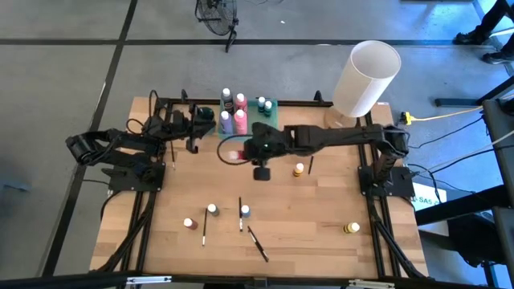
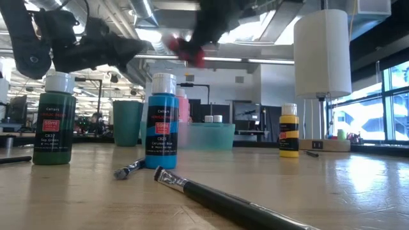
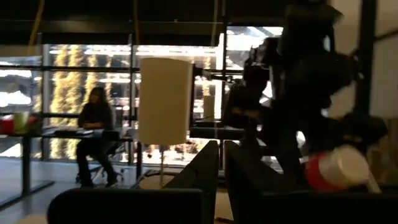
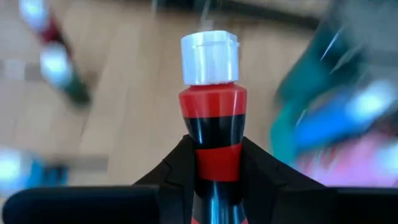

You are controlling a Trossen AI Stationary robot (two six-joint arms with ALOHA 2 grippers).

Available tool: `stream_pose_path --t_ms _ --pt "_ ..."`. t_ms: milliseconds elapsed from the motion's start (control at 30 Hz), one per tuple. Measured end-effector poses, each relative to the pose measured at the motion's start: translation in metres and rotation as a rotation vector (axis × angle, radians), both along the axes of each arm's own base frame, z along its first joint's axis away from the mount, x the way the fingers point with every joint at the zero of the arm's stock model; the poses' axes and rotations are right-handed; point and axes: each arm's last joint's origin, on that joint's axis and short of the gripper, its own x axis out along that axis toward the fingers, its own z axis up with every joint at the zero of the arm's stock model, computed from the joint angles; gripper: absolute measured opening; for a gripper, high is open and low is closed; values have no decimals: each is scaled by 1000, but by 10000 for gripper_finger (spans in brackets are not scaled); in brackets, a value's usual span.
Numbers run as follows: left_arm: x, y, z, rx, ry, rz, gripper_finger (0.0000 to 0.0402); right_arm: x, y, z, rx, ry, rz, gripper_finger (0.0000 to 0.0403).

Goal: Pick & Place Paint Supplies
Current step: Put the top small red paint bottle into the green bin

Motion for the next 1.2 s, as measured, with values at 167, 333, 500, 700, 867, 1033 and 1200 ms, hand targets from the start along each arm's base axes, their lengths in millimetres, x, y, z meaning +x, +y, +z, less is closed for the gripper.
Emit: stream_pose_path --t_ms 167,333,500,700,867,1033,1200 --pt "15 -27 2 189 -1 -157 19 10 31 18 -80 -214 0 89" --pt "25 -52 2 432 -37 -224 20 12 52 25 -100 -288 42 89" --pt "29 -61 2 512 -59 -218 27 10 62 25 -104 -290 69 89" --pt "29 -60 2 496 -54 -178 77 10 64 25 -104 -288 74 89" --pt "30 -65 2 480 -57 -263 135 10 64 25 -118 -287 55 89" --pt "31 -71 2 502 -72 -277 182 10 62 24 -120 -283 49 89" --pt "35 -74 7 475 -91 -223 206 10 61 24 -120 -283 47 89"
